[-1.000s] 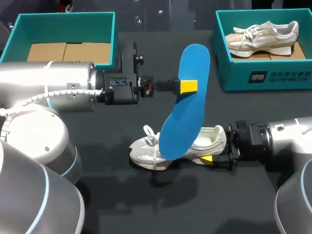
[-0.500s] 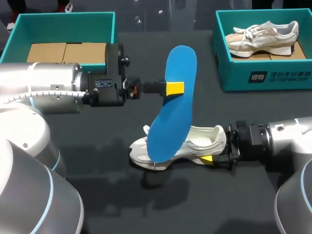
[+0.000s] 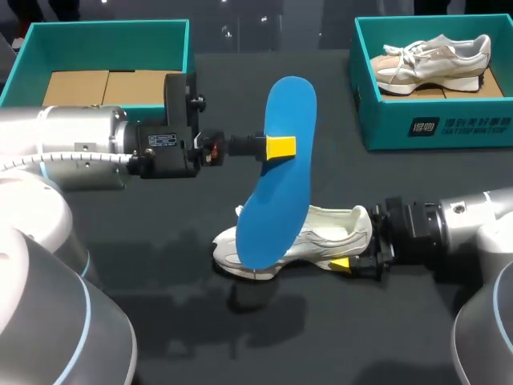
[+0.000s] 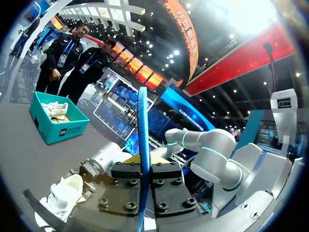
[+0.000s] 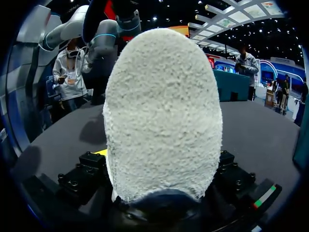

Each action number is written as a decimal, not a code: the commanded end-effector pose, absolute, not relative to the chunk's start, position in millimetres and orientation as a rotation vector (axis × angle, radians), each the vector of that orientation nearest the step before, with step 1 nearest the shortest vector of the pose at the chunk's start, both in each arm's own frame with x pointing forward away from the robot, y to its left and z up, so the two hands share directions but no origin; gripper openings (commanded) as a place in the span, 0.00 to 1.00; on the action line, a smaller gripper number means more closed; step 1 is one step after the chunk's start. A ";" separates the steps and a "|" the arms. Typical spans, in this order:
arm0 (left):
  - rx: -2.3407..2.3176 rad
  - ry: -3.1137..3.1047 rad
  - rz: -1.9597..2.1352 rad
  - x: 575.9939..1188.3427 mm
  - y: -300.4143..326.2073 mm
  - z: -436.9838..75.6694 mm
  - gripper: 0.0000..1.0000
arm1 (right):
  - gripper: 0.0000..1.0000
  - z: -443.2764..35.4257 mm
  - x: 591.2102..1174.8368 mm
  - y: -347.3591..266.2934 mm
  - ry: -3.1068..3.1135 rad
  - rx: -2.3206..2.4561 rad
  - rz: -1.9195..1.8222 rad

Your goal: Take the shoe out of the shoebox, open the shoe tongue, remove and reinsert the insole, then place the shoe into the shoebox

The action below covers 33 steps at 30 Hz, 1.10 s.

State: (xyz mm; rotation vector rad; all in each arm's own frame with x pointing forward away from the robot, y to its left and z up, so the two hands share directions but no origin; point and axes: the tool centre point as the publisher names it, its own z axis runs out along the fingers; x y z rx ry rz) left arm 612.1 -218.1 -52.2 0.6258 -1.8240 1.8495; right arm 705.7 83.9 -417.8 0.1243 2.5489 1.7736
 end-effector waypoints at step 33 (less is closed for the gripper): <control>0.627 -1.823 1.852 610.5 -217.6 -53.1 0.00 | 1.00 -366.7 694.4 6.2 3.119 0.272 0.761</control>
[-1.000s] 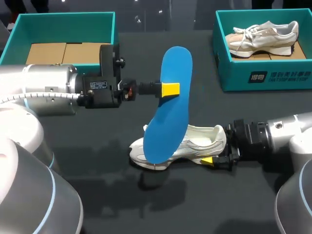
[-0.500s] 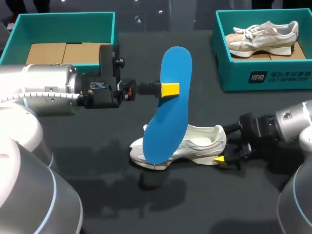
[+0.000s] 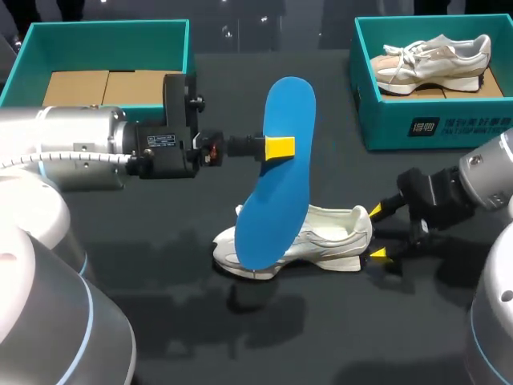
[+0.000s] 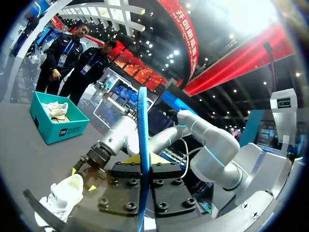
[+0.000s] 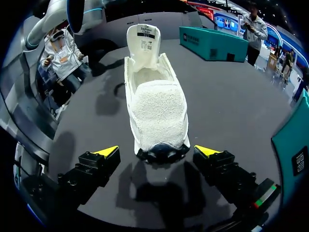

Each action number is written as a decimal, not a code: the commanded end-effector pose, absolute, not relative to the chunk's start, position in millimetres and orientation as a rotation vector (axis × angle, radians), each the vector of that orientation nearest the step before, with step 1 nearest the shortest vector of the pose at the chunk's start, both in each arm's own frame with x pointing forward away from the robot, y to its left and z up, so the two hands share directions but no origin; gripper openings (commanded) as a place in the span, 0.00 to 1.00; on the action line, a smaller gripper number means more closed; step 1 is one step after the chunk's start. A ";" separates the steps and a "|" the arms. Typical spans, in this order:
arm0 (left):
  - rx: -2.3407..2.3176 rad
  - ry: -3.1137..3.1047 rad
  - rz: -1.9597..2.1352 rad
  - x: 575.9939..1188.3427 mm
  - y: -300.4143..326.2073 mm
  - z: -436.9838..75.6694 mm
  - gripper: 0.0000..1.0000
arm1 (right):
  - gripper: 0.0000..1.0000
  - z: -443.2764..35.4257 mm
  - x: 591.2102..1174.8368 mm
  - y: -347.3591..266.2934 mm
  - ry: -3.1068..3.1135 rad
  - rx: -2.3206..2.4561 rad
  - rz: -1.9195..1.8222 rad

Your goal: Take the shoe out of the shoebox, open the shoe tongue, remove and reinsert the insole, then place the shoe into the shoebox

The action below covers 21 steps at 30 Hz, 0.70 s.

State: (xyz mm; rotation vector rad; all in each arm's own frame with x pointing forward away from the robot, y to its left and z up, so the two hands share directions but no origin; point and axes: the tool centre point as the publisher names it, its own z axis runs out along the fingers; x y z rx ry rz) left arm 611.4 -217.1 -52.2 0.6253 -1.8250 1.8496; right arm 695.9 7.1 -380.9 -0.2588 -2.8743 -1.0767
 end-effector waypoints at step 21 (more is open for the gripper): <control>0.627 -1.823 1.852 610.5 -217.6 -53.1 0.00 | 1.00 -327.7 693.7 23.6 -3.026 -0.264 -0.219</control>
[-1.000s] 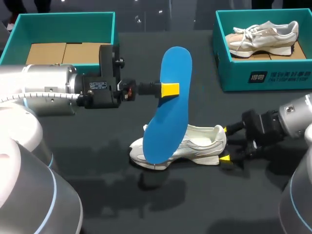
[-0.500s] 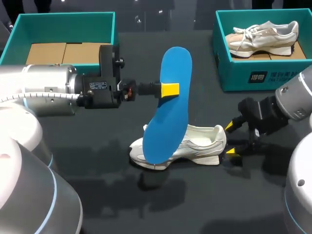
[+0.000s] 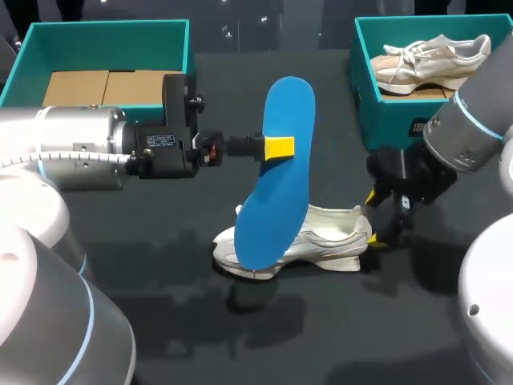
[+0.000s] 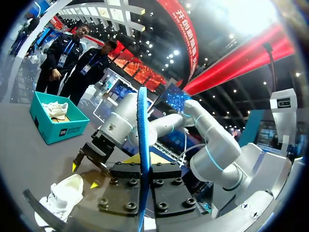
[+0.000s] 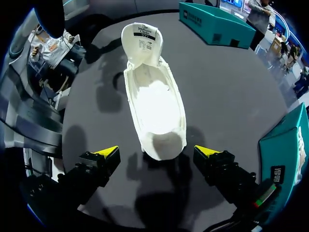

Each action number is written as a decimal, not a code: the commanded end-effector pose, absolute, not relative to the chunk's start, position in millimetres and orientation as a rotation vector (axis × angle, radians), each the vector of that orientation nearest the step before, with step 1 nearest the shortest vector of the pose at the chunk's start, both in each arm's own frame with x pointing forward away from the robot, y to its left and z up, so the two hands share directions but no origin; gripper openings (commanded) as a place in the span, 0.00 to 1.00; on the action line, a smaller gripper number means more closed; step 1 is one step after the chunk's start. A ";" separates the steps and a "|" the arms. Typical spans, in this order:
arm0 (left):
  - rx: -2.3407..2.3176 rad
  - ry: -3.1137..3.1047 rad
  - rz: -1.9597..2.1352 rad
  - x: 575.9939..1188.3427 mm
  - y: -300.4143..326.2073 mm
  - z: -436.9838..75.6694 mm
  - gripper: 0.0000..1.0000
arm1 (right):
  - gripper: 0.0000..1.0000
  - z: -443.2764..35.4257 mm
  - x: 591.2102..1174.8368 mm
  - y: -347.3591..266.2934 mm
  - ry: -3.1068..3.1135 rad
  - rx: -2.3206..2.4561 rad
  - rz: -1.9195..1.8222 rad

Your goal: Take the shoe out of the shoebox, open the shoe tongue, remove and reinsert the insole, then place the shoe into the shoebox

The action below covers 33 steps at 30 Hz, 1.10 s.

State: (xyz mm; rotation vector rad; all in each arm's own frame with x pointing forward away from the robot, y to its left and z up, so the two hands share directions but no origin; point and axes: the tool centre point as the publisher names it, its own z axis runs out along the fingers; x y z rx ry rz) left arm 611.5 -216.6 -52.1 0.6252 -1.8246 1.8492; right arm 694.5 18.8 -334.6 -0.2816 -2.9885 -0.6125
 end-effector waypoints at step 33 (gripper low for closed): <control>0.627 -1.823 1.852 610.5 -217.6 -53.1 0.00 | 1.00 -319.1 727.5 82.2 -3.151 -0.136 -0.244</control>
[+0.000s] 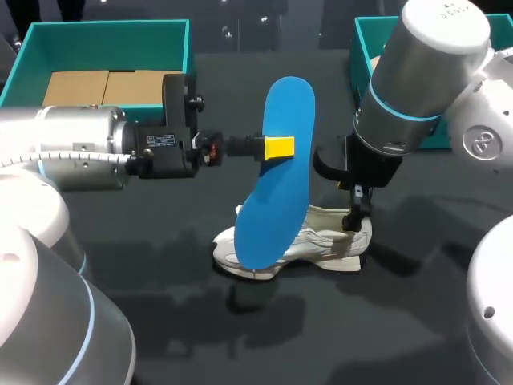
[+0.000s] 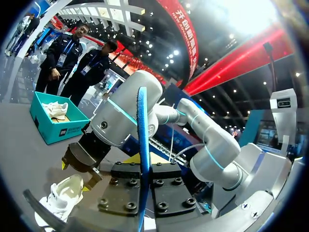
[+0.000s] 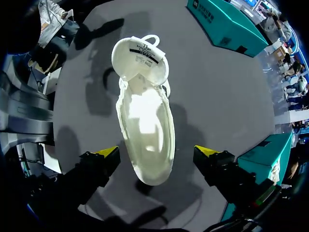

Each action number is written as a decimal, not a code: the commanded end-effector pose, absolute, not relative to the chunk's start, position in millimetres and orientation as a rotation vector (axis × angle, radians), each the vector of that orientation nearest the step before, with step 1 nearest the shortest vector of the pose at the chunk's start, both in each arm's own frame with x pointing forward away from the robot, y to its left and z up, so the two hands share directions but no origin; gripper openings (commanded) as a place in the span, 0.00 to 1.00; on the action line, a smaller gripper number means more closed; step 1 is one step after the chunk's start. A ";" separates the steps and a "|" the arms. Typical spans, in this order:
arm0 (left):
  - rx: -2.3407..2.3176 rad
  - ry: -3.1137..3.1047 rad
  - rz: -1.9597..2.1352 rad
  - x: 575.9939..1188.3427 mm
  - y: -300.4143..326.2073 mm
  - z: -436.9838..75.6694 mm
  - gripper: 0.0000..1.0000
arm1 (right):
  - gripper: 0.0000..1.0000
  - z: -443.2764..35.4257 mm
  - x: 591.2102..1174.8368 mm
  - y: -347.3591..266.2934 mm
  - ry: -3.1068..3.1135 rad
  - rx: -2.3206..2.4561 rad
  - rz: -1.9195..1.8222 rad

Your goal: Take the shoe out of the shoebox, open the shoe tongue, remove and reinsert the insole, then place the shoe into the shoebox

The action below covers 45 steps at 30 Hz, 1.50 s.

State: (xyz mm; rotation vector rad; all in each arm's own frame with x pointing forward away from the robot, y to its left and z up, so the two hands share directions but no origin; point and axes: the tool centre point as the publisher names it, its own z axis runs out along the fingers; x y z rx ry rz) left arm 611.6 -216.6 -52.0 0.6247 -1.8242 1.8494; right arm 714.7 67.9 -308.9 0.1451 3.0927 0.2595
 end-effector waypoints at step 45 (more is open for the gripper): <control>0.627 -1.823 1.852 610.5 -217.6 -53.1 0.00 | 0.44 -375.6 747.6 116.5 3.131 0.033 0.092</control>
